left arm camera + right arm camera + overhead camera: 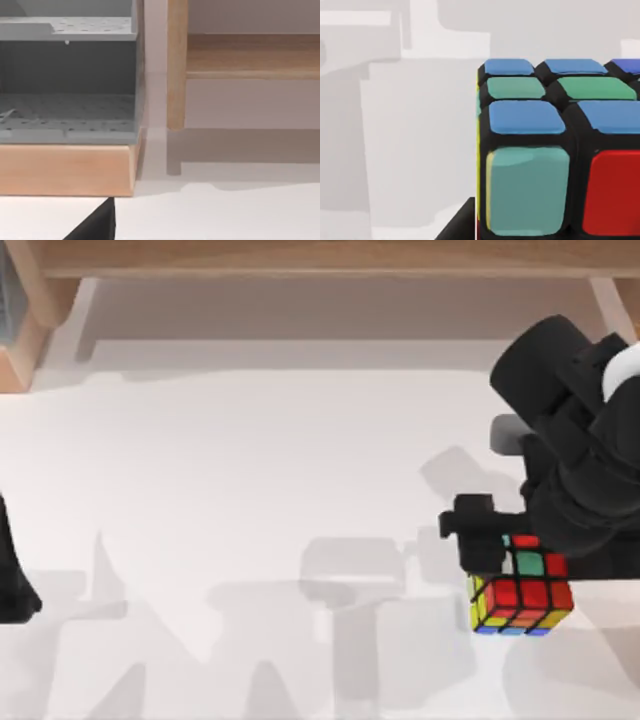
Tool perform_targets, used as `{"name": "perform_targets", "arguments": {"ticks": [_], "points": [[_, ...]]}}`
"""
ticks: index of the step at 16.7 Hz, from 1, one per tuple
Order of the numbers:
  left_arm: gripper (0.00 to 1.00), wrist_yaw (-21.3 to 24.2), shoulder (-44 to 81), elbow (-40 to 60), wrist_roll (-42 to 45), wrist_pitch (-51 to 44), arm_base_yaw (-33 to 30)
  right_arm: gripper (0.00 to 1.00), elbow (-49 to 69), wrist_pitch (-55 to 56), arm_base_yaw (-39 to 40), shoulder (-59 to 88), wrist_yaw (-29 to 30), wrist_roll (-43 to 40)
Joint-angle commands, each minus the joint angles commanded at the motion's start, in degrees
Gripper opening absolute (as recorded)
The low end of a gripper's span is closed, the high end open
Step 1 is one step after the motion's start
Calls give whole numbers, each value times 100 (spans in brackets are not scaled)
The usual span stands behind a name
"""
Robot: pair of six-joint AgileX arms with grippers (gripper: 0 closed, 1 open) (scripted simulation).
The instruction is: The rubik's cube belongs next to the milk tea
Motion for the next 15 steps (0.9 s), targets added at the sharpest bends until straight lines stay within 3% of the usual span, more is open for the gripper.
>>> {"name": "perform_targets", "arguments": {"ticks": [15], "points": [[100,0,0,0,0,0,0,0,-402,-5,-22,450,76,33]]}}
